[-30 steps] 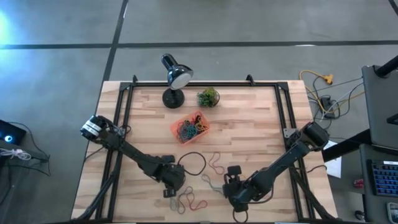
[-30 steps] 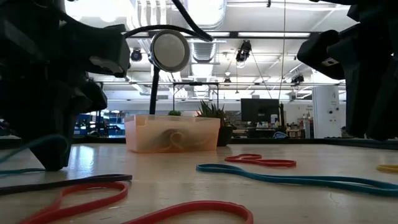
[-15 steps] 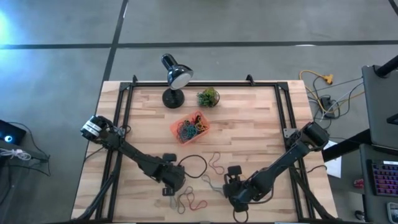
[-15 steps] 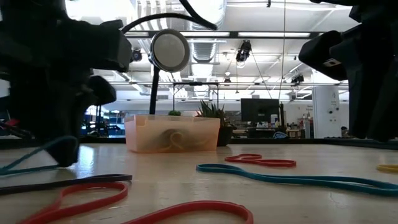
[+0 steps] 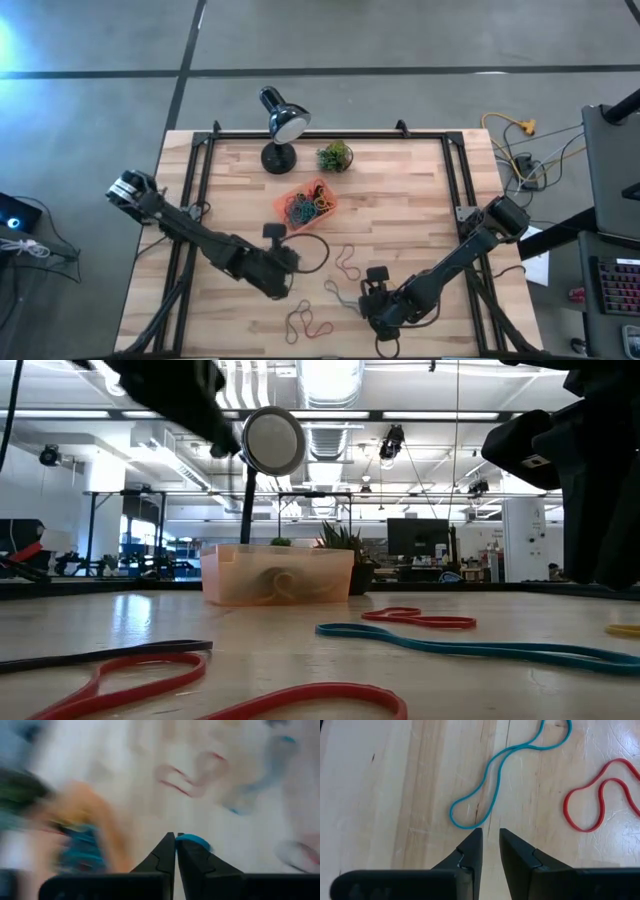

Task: Pick and place rubber bands into bin
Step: Put the blue rubberband into the orange bin

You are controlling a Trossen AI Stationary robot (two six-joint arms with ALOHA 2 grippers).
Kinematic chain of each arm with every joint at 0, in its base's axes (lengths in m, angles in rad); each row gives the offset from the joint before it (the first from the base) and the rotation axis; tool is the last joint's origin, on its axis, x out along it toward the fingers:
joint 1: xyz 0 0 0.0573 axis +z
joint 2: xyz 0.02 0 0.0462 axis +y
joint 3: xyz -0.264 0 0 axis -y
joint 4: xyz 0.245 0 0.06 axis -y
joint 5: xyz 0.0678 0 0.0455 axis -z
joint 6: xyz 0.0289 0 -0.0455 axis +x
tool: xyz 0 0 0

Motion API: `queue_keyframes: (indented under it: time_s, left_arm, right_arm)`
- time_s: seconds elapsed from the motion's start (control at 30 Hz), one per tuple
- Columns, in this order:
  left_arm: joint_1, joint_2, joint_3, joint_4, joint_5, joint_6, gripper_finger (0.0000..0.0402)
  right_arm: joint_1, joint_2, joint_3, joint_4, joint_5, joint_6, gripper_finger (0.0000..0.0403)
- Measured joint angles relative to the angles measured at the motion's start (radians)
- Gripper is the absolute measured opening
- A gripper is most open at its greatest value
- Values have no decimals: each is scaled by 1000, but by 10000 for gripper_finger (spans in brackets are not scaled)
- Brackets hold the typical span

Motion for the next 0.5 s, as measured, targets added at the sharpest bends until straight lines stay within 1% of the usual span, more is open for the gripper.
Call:
queue_keyframes:
  time_s: [0.13,0.23,0.3,0.37,0.5]
  left_arm:
    - [7,-53,0,10,-262,109,0]
    - [25,-80,0,15,-418,187,0]
    - [45,-100,0,18,-468,236,0]
    - [81,-113,-1,18,-475,266,0]
    - [162,-116,-15,18,-468,275,0]
  right_arm:
    - [0,0,-1,0,0,0,59]
    - [0,0,-1,0,0,0,59]
    - [0,0,-1,0,0,-3,59]
    - [0,0,-1,0,0,-3,59]
    - [0,0,-1,0,0,-3,59]
